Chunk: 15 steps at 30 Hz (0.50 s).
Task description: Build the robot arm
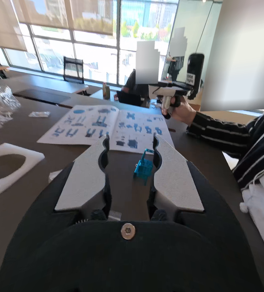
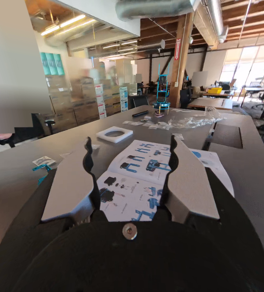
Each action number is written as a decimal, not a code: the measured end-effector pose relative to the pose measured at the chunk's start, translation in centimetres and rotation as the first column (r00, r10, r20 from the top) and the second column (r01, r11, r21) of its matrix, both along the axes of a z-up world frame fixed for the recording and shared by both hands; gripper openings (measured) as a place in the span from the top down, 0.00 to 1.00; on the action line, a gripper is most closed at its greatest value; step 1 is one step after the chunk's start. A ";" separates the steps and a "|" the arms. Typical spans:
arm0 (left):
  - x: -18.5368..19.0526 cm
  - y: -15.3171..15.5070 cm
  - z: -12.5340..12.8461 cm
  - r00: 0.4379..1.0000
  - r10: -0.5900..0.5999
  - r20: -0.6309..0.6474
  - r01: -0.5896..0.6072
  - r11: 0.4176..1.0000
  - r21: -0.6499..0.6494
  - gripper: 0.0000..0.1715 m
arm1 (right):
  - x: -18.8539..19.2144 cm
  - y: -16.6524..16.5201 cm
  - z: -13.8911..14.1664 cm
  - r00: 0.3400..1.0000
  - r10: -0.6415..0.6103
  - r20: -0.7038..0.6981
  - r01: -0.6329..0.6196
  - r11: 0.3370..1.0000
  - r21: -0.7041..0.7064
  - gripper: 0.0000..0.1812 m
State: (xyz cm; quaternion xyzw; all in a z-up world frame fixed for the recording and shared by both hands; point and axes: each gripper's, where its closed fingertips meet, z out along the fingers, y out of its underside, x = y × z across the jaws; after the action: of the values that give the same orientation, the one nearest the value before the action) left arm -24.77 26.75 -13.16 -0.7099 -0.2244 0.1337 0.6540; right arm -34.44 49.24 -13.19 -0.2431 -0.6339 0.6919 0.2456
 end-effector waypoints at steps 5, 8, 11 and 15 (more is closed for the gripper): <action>0.0 1.1 1.6 0.998 -0.068 0.014 0.066 0.995 0.070 0.53 | 0.9 0.9 0.8 0.999 0.035 -0.037 -0.035 0.999 -0.021 0.86; 0.0 2.1 2.5 0.995 -0.104 0.000 0.104 0.987 0.120 0.58 | 1.5 0.0 0.2 0.994 0.044 -0.096 -0.037 0.996 0.075 1.00; -0.7 2.9 3.1 0.994 -0.103 -0.044 0.107 0.990 0.094 0.62 | 0.7 -0.4 -1.3 0.994 0.003 -0.111 0.016 0.985 0.171 1.00; -1.7 4.3 6.1 0.978 -0.146 -0.151 0.158 0.985 0.068 0.75 | -0.4 -0.2 -2.7 0.997 -0.033 -0.071 0.047 0.979 0.197 1.00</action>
State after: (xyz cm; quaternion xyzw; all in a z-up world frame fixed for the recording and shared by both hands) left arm -26.51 31.06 -7.10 -0.6868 -0.1262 0.1258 0.7047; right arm -34.87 49.07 -15.91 -0.2066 -0.6860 0.6280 0.3037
